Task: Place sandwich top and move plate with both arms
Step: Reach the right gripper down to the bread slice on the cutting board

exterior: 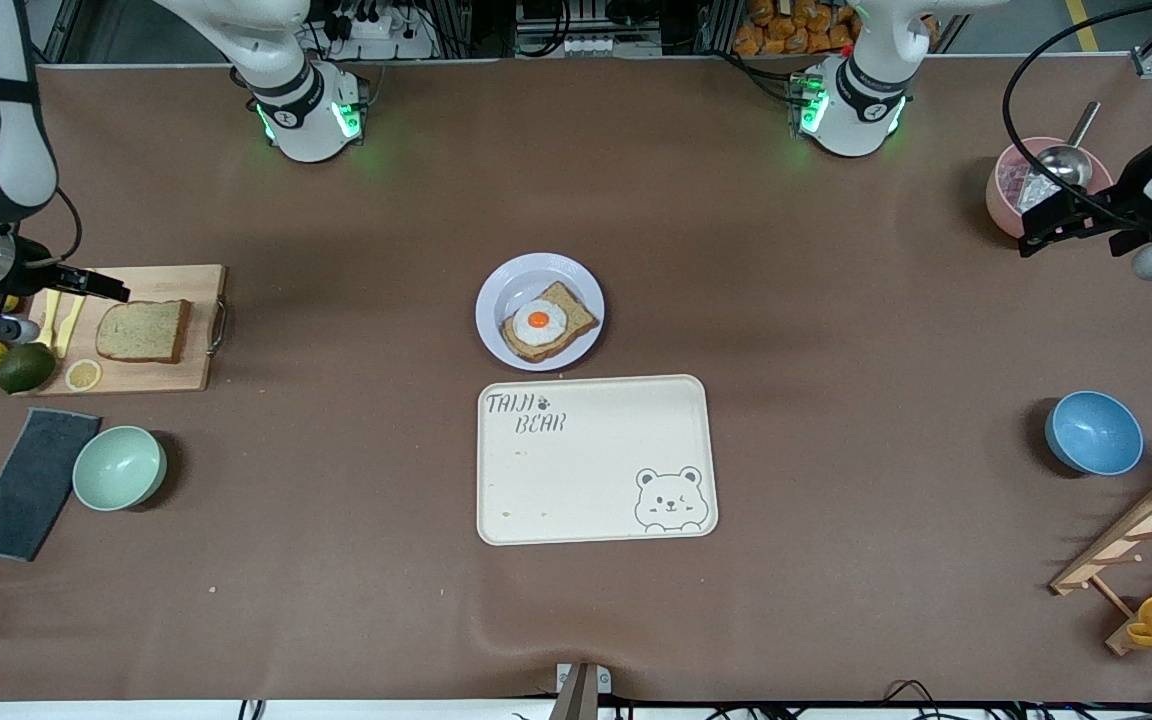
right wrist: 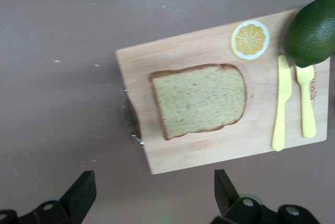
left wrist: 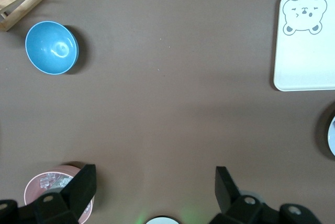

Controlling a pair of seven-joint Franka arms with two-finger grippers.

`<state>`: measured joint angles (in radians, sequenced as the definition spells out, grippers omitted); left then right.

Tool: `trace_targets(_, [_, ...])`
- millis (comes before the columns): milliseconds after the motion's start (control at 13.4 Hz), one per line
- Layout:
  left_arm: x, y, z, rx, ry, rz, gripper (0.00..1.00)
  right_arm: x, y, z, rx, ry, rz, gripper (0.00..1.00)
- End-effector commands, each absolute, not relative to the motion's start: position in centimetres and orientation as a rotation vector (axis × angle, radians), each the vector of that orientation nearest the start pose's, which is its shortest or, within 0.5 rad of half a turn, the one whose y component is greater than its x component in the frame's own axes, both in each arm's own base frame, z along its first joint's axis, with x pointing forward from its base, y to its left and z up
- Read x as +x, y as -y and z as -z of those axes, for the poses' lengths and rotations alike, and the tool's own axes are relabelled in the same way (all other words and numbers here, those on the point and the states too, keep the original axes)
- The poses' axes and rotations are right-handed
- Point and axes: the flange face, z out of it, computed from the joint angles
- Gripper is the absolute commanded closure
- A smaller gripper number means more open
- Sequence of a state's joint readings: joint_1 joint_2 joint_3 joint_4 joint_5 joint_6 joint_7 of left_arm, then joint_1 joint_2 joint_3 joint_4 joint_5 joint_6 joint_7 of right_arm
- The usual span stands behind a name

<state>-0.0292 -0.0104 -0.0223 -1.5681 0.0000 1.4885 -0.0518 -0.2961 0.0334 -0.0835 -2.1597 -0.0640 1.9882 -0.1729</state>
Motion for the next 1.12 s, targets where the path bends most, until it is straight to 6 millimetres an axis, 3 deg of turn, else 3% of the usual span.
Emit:
trace_targets(0, [54.4, 3.0, -63.2, -3.147, 0.026, -0.088, 0.00, 47.4, 22.3, -34.3, -3.111, -0.171, -0.355, 0.00])
trace_targets(224, [54.6, 3.3, -62.8, -3.147, 0.021, -0.088, 0.00, 47.3, 25.0, -30.7, -3.109, -0.094, -0.323, 0.00])
trace_targets(448, [54.7, 3.3, -62.6, -3.147, 0.021, -0.093, 0.00, 47.2, 25.8, -28.3, -3.101, -0.066, -0.336, 0.00])
trace_targets(821, [54.9, 3.3, -62.4, -3.147, 0.021, -0.097, 0.00, 45.9, 31.8, -22.3, -3.086, -0.133, -0.310, 0.00])
trace_targets(1044, [55.0, 3.5, -62.4, -3.149, 0.016, -0.095, 0.00, 45.8, 32.2, -20.2, -3.028, -0.216, -0.311, 0.00])
